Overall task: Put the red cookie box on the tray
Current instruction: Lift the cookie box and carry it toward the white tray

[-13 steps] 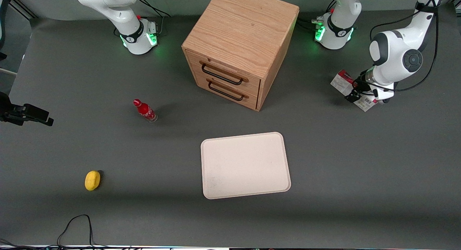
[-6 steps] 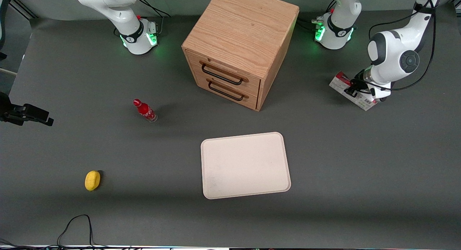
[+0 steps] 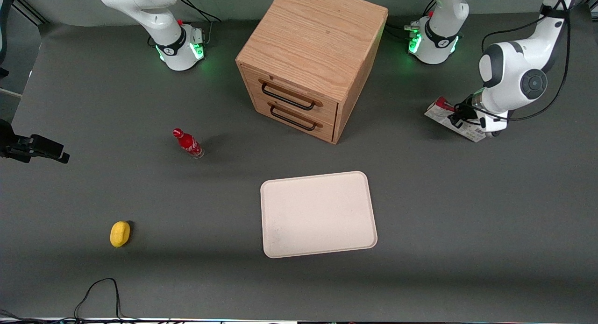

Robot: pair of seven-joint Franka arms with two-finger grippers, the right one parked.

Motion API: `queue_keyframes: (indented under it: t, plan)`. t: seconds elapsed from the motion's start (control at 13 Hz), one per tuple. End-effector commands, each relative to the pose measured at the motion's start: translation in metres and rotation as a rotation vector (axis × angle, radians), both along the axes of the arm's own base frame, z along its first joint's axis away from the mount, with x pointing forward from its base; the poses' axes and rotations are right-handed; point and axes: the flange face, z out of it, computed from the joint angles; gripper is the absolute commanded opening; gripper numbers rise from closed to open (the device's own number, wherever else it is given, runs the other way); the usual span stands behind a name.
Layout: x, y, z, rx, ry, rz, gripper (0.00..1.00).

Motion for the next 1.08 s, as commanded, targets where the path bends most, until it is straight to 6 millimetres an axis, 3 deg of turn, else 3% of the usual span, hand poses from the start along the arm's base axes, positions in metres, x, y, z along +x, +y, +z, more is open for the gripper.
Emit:
queue_keyframes:
  t: [0.0,0.23,0.46,0.62,0.85,1.0]
  plan:
    - [0.048,-0.015,0.062,0.012,-0.07,-0.15,0.0]
    - [0.093,-0.028,0.126,-0.005,-0.17,-0.294,0.0]
    - [0.134,-0.097,0.203,-0.029,-0.251,-0.482,0.0]
    - [0.158,-0.149,0.241,-0.062,-0.279,-0.566,0.0]
    - [0.196,-0.219,0.263,-0.133,-0.295,-0.66,0.0]
    - [0.225,-0.259,0.248,-0.175,-0.303,-0.702,0.0]
